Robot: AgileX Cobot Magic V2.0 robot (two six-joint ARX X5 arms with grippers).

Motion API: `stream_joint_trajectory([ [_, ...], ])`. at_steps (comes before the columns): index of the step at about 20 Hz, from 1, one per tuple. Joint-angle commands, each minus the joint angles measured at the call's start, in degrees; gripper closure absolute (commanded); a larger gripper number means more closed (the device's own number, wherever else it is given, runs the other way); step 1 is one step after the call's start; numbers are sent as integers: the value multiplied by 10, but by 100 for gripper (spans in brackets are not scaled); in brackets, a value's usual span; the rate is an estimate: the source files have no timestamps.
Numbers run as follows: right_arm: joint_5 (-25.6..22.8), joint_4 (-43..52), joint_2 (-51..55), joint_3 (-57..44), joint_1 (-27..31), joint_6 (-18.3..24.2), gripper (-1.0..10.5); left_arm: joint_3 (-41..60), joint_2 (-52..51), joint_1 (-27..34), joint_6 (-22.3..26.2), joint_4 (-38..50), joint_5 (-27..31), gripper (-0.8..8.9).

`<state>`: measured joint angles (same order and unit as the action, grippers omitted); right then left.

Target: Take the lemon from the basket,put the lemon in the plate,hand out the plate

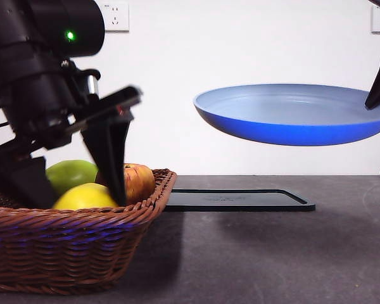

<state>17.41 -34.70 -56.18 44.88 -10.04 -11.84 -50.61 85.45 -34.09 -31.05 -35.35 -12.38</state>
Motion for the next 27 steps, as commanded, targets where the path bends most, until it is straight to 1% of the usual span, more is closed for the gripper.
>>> stream_joint_trajectory([
  [1, 2, 7, -3, 14, -1, -7, 943, 0, 19, -10, 28, -8, 18, 473],
  [6, 2, 7, -3, 14, -1, -7, 943, -1, 21, -17, 59, -5, 21, 492],
  [9, 2, 7, -3, 14, -1, -7, 943, -1, 21, -17, 76, -6, 29, 627],
  [10, 2, 7, -3, 14, -1, -7, 943, -1, 21, -17, 85, -7, 29, 635],
  [14, -3, 7, -3, 14, -1, -7, 943, -30, 16, -17, 89, -39, 29, 634],
  [17, -42, -3, -12, 14, -1, -8, 944, -88, -2, -21, 107, -84, 14, 634],
  [18, -45, -6, -20, 14, -1, -8, 944, -110, -10, -24, 113, -95, 14, 634],
  [20, -42, -9, -42, 14, -2, -10, 944, -158, -21, -35, 118, -109, 13, 634],
  [22, -33, -10, -70, 14, -9, -22, 944, -203, -24, -51, 119, -109, -6, 634],
  [23, -15, -9, -86, 14, -22, -32, 943, -219, -24, -62, 118, -100, -16, 634],
  [24, 3, -6, -97, 14, -34, -36, 944, -225, -24, -76, 118, -85, -13, 634],
  [25, 10, -3, -107, 14, -47, -39, 944, -226, -24, -91, 118, -66, -12, 633],
  [27, 9, -2, -111, 14, -70, -45, 943, -226, -17, -118, 118, -45, -8, 633],
])
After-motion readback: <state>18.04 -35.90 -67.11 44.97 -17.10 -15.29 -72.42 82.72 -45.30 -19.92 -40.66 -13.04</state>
